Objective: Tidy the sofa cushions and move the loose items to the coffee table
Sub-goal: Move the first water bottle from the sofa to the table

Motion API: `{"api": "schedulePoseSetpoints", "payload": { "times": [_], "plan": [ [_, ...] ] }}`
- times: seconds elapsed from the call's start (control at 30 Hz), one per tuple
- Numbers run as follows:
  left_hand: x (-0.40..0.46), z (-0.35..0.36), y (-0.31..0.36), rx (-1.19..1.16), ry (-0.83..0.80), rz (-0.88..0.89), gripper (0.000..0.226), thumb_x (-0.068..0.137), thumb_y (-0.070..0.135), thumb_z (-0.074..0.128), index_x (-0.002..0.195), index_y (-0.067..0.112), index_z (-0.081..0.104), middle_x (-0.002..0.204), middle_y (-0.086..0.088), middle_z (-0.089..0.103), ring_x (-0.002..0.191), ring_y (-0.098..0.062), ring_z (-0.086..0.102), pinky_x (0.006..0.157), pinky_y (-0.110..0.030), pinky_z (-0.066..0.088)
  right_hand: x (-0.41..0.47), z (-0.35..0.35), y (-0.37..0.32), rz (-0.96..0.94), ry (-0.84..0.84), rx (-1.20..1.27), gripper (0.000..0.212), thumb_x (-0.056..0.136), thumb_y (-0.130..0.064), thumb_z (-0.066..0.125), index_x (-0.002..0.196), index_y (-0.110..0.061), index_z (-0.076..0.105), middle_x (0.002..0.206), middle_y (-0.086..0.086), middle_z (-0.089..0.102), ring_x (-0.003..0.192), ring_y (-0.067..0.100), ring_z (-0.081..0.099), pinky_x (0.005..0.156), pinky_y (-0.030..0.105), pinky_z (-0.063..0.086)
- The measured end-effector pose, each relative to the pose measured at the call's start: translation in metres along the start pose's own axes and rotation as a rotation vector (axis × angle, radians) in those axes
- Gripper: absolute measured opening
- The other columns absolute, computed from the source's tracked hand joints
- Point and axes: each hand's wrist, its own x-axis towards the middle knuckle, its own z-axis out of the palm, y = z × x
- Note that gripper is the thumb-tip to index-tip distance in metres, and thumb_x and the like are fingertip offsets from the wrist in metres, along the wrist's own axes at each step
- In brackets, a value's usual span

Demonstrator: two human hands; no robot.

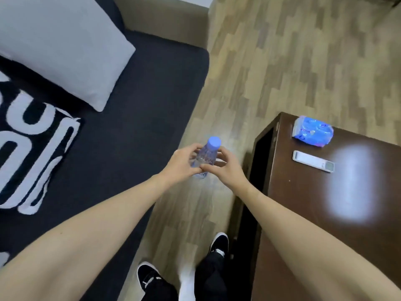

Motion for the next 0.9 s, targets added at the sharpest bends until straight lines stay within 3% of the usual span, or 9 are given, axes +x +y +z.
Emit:
{"api": "schedulePoseSetpoints", "payload": {
  "times": [0.17,0.3,0.4,0.47,0.53,0.6,0.73,0.9],
  "plan": [
    [0.064,0.118,0.063,0.064,-0.201,0.061,0.057,0.07,0.006,0.081,0.122,0.011,0.06,0.108,-0.003,0.069,0.102,-0.026,0.071,0.088,-0.039,0.058,-0.028,-0.125,0.039,0.033,0.275,-0.07,0.047,0.07,-0.019,0.087,0.111,-0.015,0.065,0.103,-0.003,0.075,0.095,0.007,0.07,0.084,0.022,0.054],
    [0.097,0.206,0.102,0.117,-0.351,0.127,0.047,0.067,0.018,0.071,0.113,0.025,0.061,0.106,-0.008,0.071,0.098,-0.029,0.069,0.081,-0.047,0.059,-0.053,-0.201,0.078,0.075,0.463,-0.116,0.047,0.068,-0.021,0.087,0.109,-0.02,0.064,0.097,-0.015,0.071,0.09,-0.015,0.062,0.074,0.002,0.041],
    [0.111,0.268,0.12,0.095,-0.371,0.101,0.052,0.069,0.009,0.063,0.12,0.022,0.062,0.11,-0.007,0.069,0.094,-0.027,0.07,0.075,-0.047,0.061,-0.067,-0.247,0.106,0.114,0.561,-0.135,0.049,0.068,-0.023,0.086,0.111,-0.023,0.064,0.1,-0.014,0.071,0.093,-0.017,0.059,0.075,0.0,0.04],
    [0.116,0.302,0.13,0.072,-0.375,0.054,0.055,0.07,0.007,0.064,0.123,0.021,0.061,0.11,-0.002,0.069,0.092,-0.022,0.07,0.077,-0.038,0.06,-0.073,-0.273,0.123,0.145,0.612,-0.127,0.05,0.068,-0.025,0.086,0.112,-0.025,0.063,0.104,-0.012,0.071,0.095,-0.013,0.061,0.076,0.001,0.042],
    [0.123,0.327,0.135,0.091,-0.397,0.048,0.055,0.074,0.005,0.066,0.127,0.017,0.059,0.116,-0.003,0.069,0.095,-0.015,0.065,0.081,-0.024,0.052,-0.075,-0.29,0.136,0.169,0.643,-0.106,0.05,0.068,-0.025,0.086,0.112,-0.027,0.062,0.105,-0.012,0.071,0.096,-0.008,0.062,0.075,0.001,0.042],
    [0.129,0.342,0.139,0.135,-0.412,0.039,0.058,0.078,-0.001,0.067,0.132,0.016,0.056,0.125,-0.005,0.067,0.1,-0.014,0.061,0.084,-0.021,0.049,-0.076,-0.301,0.145,0.183,0.661,-0.083,0.051,0.068,-0.022,0.086,0.112,-0.029,0.061,0.106,-0.012,0.07,0.098,-0.006,0.063,0.073,0.0,0.043],
    [0.135,0.36,0.147,0.163,-0.434,0.041,0.062,0.078,-0.005,0.067,0.136,0.013,0.052,0.132,-0.009,0.062,0.115,-0.025,0.062,0.095,-0.037,0.055,-0.075,-0.316,0.157,0.201,0.689,-0.073,0.052,0.069,-0.02,0.086,0.112,-0.029,0.059,0.106,-0.011,0.069,0.096,-0.012,0.061,0.073,-0.001,0.042],
    [0.139,0.366,0.149,0.218,-0.425,0.057,0.062,0.08,0.0,0.068,0.138,0.011,0.051,0.134,-0.011,0.061,0.12,-0.028,0.059,0.104,-0.044,0.049,-0.068,-0.322,0.162,0.231,0.68,-0.098,0.054,0.071,-0.022,0.086,0.114,-0.031,0.054,0.11,-0.012,0.064,0.097,0.002,0.059,0.067,-0.007,0.038]
  ]
}}
